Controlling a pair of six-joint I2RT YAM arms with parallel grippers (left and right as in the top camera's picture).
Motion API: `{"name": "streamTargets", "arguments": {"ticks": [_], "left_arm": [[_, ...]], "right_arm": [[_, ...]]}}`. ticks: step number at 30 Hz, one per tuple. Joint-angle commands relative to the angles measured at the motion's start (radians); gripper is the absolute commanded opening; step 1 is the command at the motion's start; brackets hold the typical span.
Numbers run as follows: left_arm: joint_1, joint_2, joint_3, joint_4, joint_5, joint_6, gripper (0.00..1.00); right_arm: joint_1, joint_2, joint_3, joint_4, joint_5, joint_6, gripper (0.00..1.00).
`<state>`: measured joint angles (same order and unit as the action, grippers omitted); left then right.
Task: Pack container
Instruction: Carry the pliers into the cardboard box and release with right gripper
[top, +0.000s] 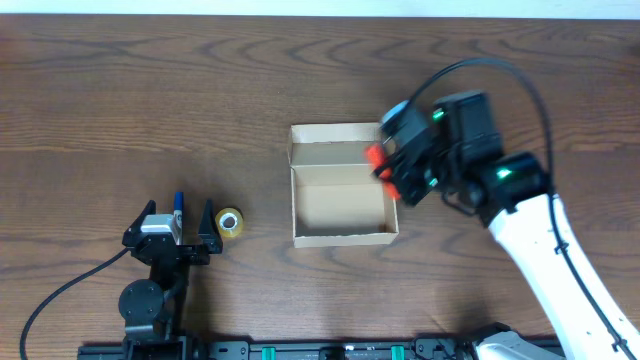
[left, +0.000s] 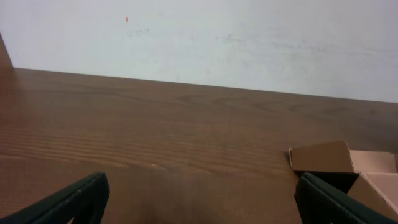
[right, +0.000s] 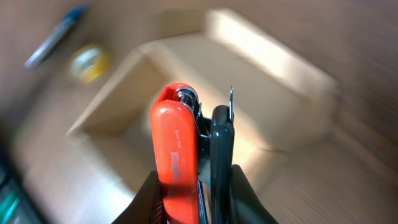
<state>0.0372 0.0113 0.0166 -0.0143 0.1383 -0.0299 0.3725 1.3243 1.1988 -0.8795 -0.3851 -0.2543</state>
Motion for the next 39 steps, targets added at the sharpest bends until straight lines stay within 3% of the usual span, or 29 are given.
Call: {"name": "streamTargets", "arguments": {"ticks": [1,4,10,23,32,39], "left_arm": [[-0.003,-0.006,-0.012,-0.048,0.019,-0.011,0.95],[-0.003,-0.006,-0.012,-0.048,0.019,-0.011,0.95],[-0.003,-0.006,-0.012,-0.047,0.031,-0.011,0.95],[-0.003,-0.006,-0.012,-0.045,0.039,-0.012,0.95],[-0.003,-0.006,-0.012,-0.045,0.039,-0.012,0.95],[-0.003,-0.006,-0.012,-0.045,0.039,-0.012,0.95]], "right_arm": [[0.114,-0.016,0.015,-0.031,-0.145,-0.261,0.01],[0.201,-0.005,0.015,-0.052,-0.076,-0.357,0.01],[0.243,0.050,0.015,-0.052,0.194,-0.384,0.01],[0.216,0.324,0.015,-0.024,0.262,-0.671,0.01],[0.217,0.524,0.015,0.065,0.241,-0.671,0.01],[0.218,0.572,0.015,0.068,0.220,-0.666,0.01]]}}
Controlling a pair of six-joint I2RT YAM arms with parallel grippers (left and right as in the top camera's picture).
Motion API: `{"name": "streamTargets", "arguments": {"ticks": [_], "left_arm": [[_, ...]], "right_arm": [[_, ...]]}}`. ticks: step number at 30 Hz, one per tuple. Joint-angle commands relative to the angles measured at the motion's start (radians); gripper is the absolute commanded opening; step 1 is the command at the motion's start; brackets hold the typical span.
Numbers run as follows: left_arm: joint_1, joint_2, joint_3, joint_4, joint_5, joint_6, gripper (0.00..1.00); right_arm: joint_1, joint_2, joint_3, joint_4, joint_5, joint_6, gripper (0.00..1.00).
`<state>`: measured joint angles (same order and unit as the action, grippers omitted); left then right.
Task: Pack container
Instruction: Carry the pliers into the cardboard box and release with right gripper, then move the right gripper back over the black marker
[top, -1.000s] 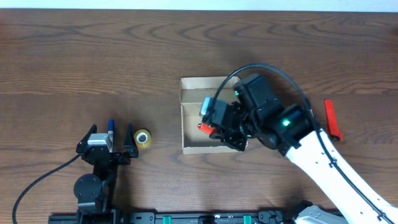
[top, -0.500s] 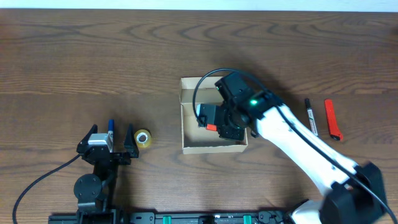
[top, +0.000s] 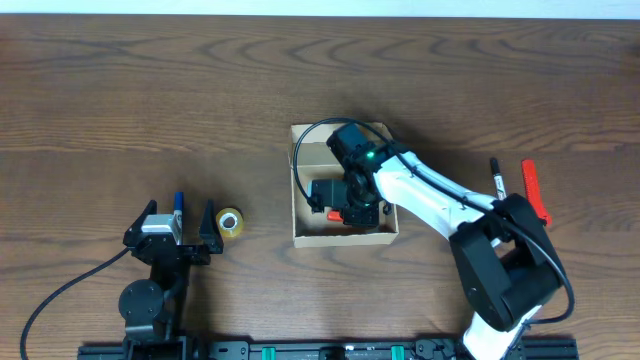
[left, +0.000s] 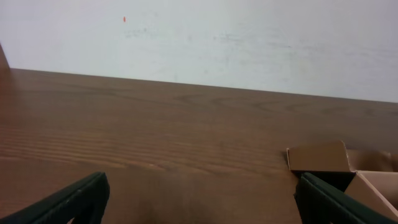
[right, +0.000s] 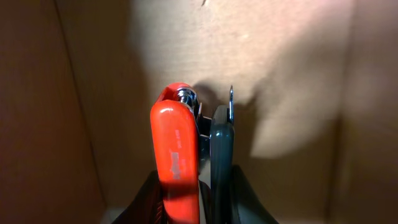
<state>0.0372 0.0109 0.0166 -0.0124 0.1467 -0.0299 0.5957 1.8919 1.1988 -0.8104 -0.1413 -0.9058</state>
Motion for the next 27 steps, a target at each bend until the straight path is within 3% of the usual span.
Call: {"name": "streamTargets", "arguments": {"ticks": [1,3,9,15,20,21,23,24,27], "left_arm": [[-0.003,-0.005,-0.012,-0.047,0.031,-0.012,0.96],[-0.003,-0.005,-0.012,-0.047,0.031,-0.012,0.95],[-0.003,-0.005,-0.012,-0.047,0.030,-0.011,0.95],[-0.003,-0.005,-0.012,-0.047,0.030,-0.011,0.95],[-0.003,-0.005,-0.012,-0.047,0.030,-0.011,0.95],[-0.003,-0.005,-0.012,-0.047,0.030,-0.011,0.95],[-0.003,-0.005,-0.012,-0.047,0.030,-0.011,0.95],[-0.003,-0.005,-0.012,-0.047,0.030,-0.012,0.95],[-0.003,-0.005,-0.012,-0.047,0.030,-0.012,0.96]], "right_arm": [[-0.005,0.002,0.015,0.000,-0.024,-0.014,0.01],[-0.005,-0.005,0.016,0.001,-0.024,-0.003,0.24],[-0.005,-0.061,0.026,-0.013,-0.024,0.024,0.44],[-0.009,-0.208,0.093,-0.094,-0.021,0.114,0.52],[-0.048,-0.353,0.197,-0.136,-0.021,0.394,0.72],[-0.063,-0.377,0.215,-0.141,-0.020,0.442,0.71],[-0.101,-0.417,0.241,-0.144,-0.014,0.491,0.56],[-0.132,-0.436,0.249,-0.129,0.010,0.534,0.55],[-0.240,-0.460,0.260,-0.077,0.262,0.843,0.79]]}}
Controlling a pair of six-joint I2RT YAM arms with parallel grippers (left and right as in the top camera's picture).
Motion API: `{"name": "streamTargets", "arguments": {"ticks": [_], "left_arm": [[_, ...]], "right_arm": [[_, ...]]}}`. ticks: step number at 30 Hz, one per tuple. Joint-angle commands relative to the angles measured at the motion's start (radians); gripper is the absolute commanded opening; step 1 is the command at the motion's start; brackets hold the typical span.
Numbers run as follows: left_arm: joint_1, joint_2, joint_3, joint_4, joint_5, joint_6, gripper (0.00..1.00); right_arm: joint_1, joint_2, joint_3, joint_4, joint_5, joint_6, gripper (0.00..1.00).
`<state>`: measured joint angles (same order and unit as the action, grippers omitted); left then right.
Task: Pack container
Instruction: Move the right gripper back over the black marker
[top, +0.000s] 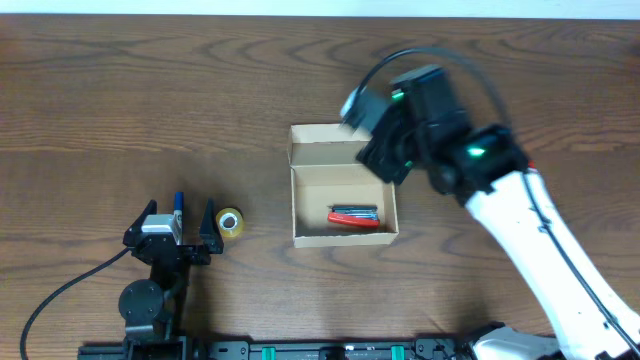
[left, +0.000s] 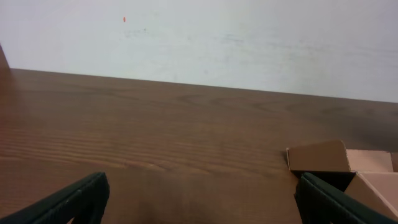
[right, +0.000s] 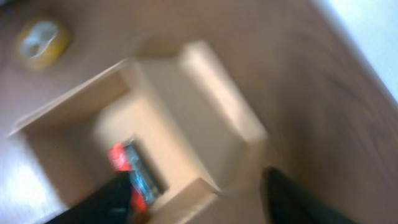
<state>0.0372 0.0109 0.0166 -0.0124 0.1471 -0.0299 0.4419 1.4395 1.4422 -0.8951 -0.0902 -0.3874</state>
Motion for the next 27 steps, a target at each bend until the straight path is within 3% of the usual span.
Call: {"name": "streamTargets", "arguments": {"ticks": [1,4,6,11,16,21,27], "left_arm": [[-0.003,-0.005,-0.012,-0.047,0.030,-0.012,0.95],[-0.003,-0.005,-0.012,-0.047,0.031,-0.012,0.95],[-0.003,-0.005,-0.012,-0.047,0.034,-0.012,0.95],[-0.004,-0.005,-0.012,-0.047,0.038,-0.023,0.95],[-0.004,-0.005,-0.012,-0.047,0.037,-0.023,0.95],[-0.004,-0.005,-0.012,-0.047,0.037,-0.023,0.95],[-0.004,-0.005,-0.012,-0.046,0.037,-0.023,0.95]], "right_arm": [[-0.125,-0.008,0.030,-0.014,0.273,0.388,0.77],[-0.260,-0.005,0.086,-0.103,0.292,0.462,0.91],[-0.337,0.000,0.130,-0.165,0.284,0.459,0.91],[-0.532,0.083,0.274,-0.385,0.161,0.294,0.94],[-0.658,0.225,0.317,-0.477,0.164,0.184,0.98],[-0.676,0.365,0.315,-0.474,0.142,0.158,0.94],[-0.662,0.502,0.303,-0.479,0.106,0.143,0.82]]}}
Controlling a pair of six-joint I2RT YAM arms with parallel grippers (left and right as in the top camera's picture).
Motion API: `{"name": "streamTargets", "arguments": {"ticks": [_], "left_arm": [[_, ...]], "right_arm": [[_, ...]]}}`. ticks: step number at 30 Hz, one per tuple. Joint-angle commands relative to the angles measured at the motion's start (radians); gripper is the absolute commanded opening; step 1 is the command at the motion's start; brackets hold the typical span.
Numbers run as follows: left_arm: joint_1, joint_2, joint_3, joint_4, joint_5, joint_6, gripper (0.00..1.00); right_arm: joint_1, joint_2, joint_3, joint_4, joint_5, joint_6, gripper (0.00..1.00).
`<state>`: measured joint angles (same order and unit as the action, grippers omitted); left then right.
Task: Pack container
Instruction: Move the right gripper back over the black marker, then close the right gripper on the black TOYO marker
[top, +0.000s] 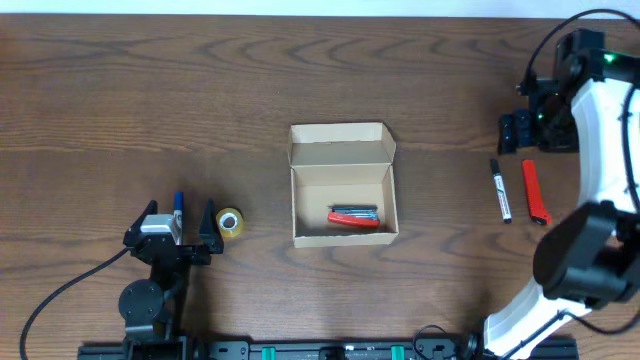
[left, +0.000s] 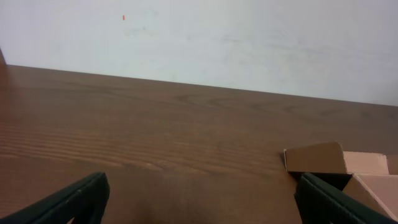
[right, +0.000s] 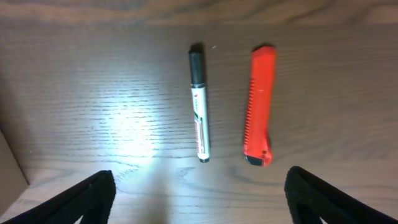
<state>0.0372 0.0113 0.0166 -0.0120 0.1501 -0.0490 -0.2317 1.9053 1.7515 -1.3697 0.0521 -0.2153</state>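
An open cardboard box (top: 342, 145) sits mid-table with a red and black folding tool (top: 354, 216) lying inside near its front wall. A black and white marker (right: 199, 106) and an orange utility knife (right: 259, 106) lie side by side at the right of the table, also seen overhead as marker (top: 499, 190) and knife (top: 536, 191). My right gripper (right: 198, 199) hangs open and empty above them, just short of their near ends. My left gripper (left: 198, 199) stands open low over the table at the front left, beside a yellow tape roll (top: 229, 223) and a blue pen (top: 179, 205).
The box's flap (left: 314, 158) shows at the right of the left wrist view. A pale wall (left: 199, 43) rises behind the table's far edge. Bare wood lies between the box and the marker.
My right gripper has moved from above the box's right rear corner to the far right of the table, above the marker and the orange knife. It stays open. The left arm is unchanged.
My right gripper held the red and black tool beside the box's right side. It then was down inside the box with the tool. After that the tool lay in the box and the gripper was open above it. Now the gripper is over the marker and knife.
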Motion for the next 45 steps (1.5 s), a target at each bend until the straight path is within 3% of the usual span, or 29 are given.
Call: {"name": "streamTargets", "arguments": {"ticks": [1,19,34,45], "left_arm": [[-0.004,-0.006,-0.012,-0.047,0.034,-0.004,0.95],[-0.004,-0.006,-0.012,-0.044,0.034,-0.004,0.96],[-0.004,-0.006,-0.012,-0.044,0.034,-0.004,0.96],[-0.004,-0.006,-0.012,-0.044,0.034,-0.003,0.95]], "right_arm": [[0.012,0.045,-0.013,-0.004,-0.045,-0.029,0.80],[-0.026,0.047,-0.297,0.193,-0.049,-0.040,0.74],[-0.063,0.048,-0.309,0.272,-0.060,-0.240,0.84],[-0.062,0.090,-0.333,0.309,-0.068,-0.249,0.79]]}}
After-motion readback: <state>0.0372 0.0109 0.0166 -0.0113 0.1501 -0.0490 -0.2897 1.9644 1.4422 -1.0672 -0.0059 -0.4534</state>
